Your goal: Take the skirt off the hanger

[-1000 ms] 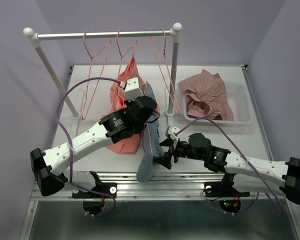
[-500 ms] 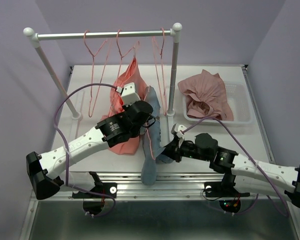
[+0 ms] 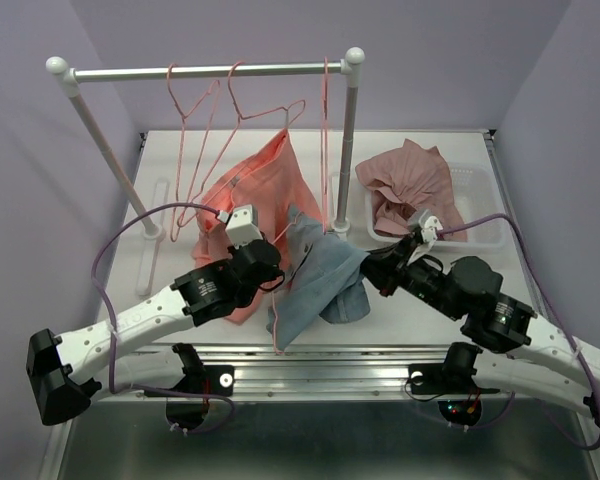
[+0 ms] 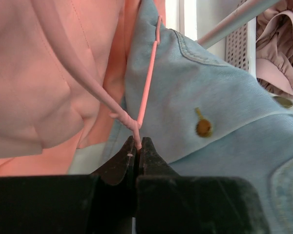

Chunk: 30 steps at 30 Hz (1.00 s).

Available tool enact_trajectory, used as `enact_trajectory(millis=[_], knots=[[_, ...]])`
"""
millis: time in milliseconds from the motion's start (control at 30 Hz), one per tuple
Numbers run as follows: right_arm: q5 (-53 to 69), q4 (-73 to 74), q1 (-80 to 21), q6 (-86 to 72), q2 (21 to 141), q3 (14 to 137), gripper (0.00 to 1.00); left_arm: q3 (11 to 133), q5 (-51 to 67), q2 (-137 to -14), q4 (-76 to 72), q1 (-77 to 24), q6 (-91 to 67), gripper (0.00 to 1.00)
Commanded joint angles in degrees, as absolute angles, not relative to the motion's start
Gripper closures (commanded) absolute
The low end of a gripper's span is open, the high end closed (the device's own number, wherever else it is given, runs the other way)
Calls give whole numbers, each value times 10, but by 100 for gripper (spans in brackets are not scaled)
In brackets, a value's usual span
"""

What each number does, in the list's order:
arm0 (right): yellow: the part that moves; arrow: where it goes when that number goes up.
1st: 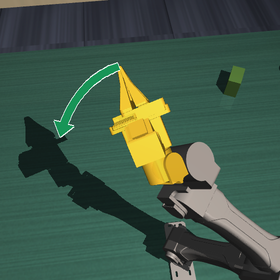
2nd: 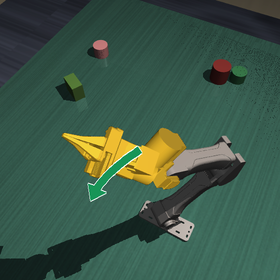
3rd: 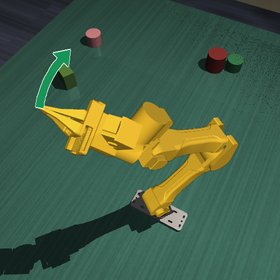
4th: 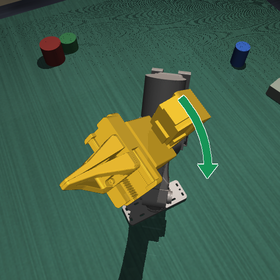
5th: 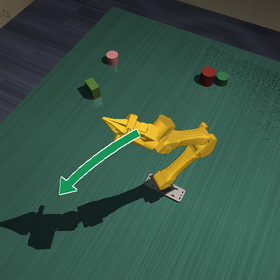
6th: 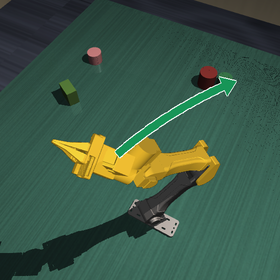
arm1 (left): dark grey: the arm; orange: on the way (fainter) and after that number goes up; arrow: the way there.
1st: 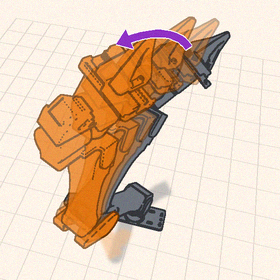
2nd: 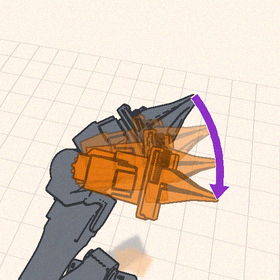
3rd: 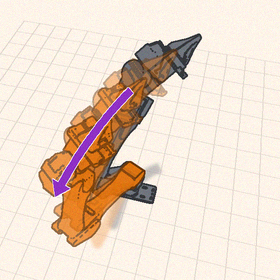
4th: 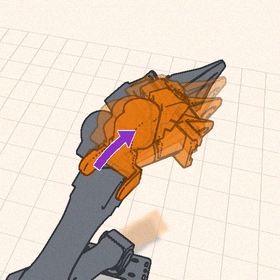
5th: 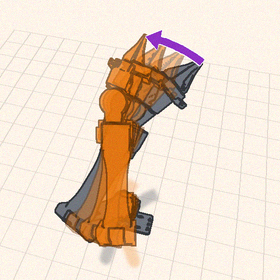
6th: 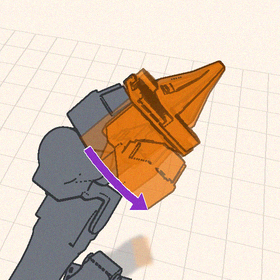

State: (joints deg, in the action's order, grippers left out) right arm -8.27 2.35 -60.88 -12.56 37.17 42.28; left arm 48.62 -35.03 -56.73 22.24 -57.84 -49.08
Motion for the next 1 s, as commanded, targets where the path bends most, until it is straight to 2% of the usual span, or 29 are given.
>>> enact_trajectory(millis=[0,267,533,800,967], knots=[[-206,25,-613,-157,345,489,99,465,-358,-540,232,-582,-498,100],[-287,104,-613,-149,322,585,99,453,-368,-532,255,-582,-510,100],[-324,133,-613,-147,342,734,99,452,-375,-550,262,-582,-517,100],[-441,186,-613,-83,431,850,99,460,-362,-556,249,-582,-498,100],[-576,190,-613,-19,521,926,99,471,-352,-529,241,-585,-476,100]])
